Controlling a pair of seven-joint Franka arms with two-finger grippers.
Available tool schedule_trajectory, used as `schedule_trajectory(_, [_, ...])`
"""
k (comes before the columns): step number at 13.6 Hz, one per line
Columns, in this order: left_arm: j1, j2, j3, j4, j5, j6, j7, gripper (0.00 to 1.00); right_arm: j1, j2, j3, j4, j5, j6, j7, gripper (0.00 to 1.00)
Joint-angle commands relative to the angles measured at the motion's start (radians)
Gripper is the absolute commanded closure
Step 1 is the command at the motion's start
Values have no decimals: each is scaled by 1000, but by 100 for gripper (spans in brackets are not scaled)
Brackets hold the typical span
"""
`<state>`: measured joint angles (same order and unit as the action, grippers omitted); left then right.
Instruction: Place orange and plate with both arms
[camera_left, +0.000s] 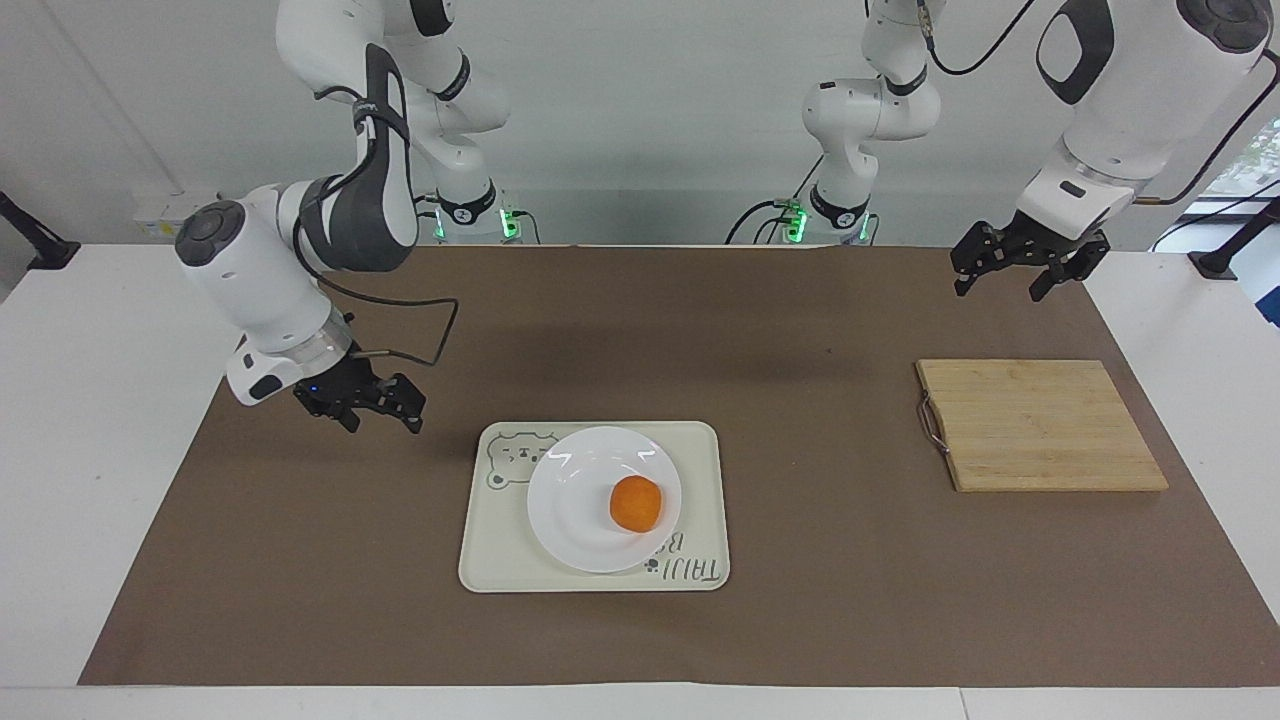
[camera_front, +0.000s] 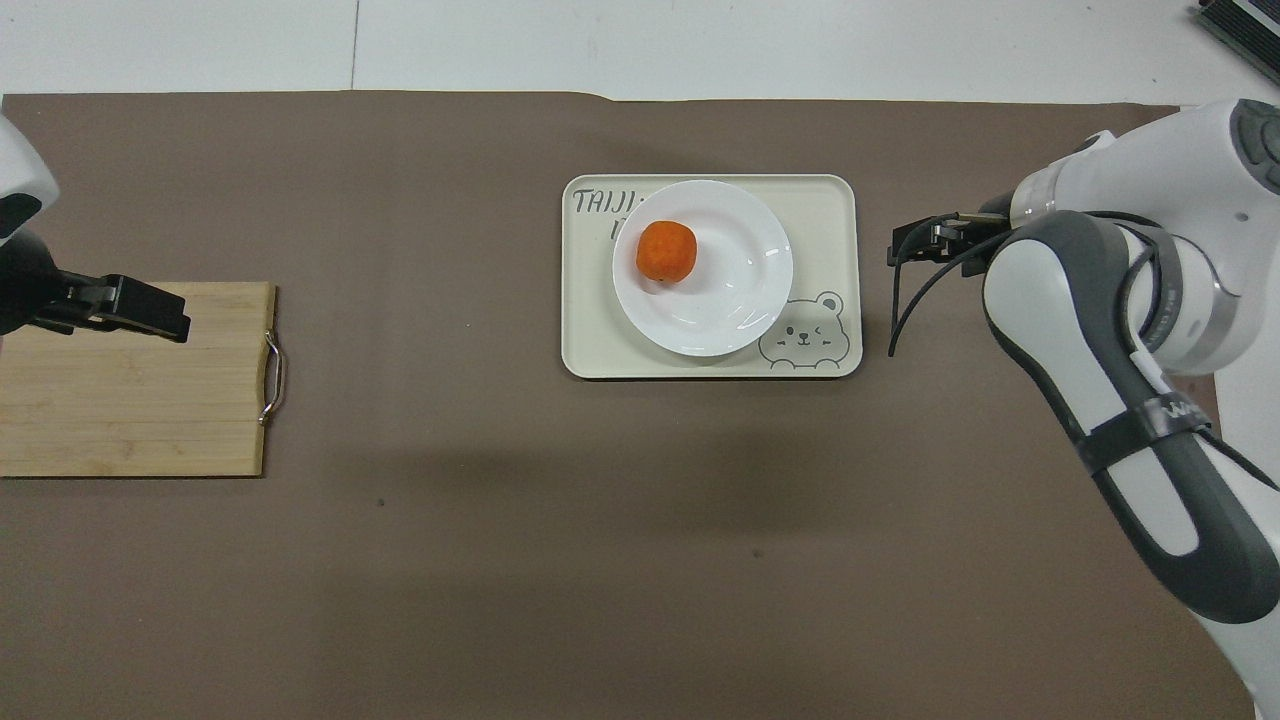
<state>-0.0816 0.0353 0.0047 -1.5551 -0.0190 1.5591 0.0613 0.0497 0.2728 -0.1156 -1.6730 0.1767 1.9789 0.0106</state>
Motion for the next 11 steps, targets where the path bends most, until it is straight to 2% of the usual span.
schedule_trajectory(1, [11,-9,-6,-3,16,-13,8,0,-22,-65,8,-13,-65,-46,25,0])
schedule_trajectory(8, [11,-9,-6,-3,16,-13,8,0,-21,-240,2,-4,-144,-242,34,0])
schedule_trajectory(11, [11,-9,-6,-3,16,-13,8,0,-22,-254,4,91,-169,-368,32,0])
